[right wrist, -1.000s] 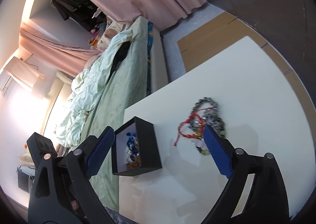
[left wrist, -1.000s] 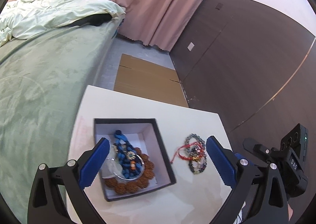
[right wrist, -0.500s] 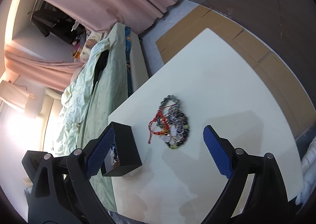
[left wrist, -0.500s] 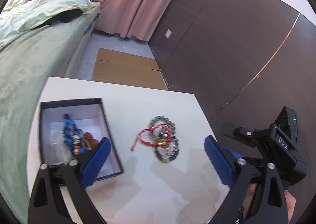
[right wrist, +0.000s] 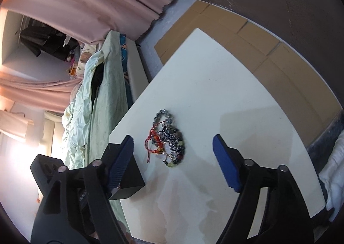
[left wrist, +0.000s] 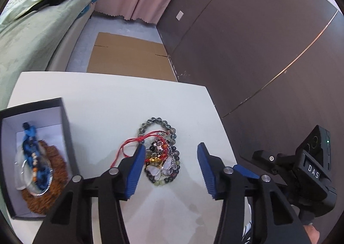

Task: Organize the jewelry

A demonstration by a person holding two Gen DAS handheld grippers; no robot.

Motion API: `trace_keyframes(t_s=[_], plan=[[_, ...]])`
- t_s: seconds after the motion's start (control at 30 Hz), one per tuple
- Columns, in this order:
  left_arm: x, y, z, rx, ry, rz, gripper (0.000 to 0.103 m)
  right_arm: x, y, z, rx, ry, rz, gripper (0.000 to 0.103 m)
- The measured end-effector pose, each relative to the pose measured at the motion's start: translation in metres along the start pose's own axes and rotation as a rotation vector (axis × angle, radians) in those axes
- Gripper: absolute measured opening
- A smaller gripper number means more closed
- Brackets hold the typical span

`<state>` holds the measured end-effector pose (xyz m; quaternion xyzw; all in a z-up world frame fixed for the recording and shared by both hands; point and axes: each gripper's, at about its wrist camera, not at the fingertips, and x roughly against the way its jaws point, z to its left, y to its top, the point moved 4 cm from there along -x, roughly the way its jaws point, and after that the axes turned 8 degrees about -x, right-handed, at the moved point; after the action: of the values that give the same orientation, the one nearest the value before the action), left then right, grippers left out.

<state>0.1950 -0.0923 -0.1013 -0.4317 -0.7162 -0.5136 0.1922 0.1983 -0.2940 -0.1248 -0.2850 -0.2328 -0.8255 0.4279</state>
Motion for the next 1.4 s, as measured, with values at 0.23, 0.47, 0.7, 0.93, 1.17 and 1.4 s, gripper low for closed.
trace_keyframes(t_s=[0.23, 0.47, 0.7, 0.93, 1.17, 1.4], plan=[[-0.032, -0.001, -0.003, -0.030, 0.029, 0.052, 0.031, -0.004, 0.012, -0.009, -0.049, -0.007, 0.008, 0.068], [-0.053, -0.002, 0.000, -0.059, 0.093, 0.079, 0.026, -0.013, 0.021, -0.006, -0.049, -0.003, 0.020, 0.068], [-0.060, -0.003, 0.002, -0.089, 0.138, 0.087, 0.013, -0.022, 0.023, -0.002, -0.037, -0.010, 0.037, 0.068], [-0.042, 0.003, 0.011, -0.048, 0.082, 0.066, 0.012, -0.030, 0.016, 0.005, 0.000, -0.017, 0.062, 0.066], [-0.028, 0.005, 0.027, 0.025, 0.030, 0.062, 0.011, -0.037, 0.005, 0.014, 0.040, -0.027, 0.082, 0.065], [-0.027, 0.000, 0.027, 0.026, 0.015, 0.084, 0.010, -0.041, -0.004, 0.015, 0.057, -0.042, 0.094, 0.065]])
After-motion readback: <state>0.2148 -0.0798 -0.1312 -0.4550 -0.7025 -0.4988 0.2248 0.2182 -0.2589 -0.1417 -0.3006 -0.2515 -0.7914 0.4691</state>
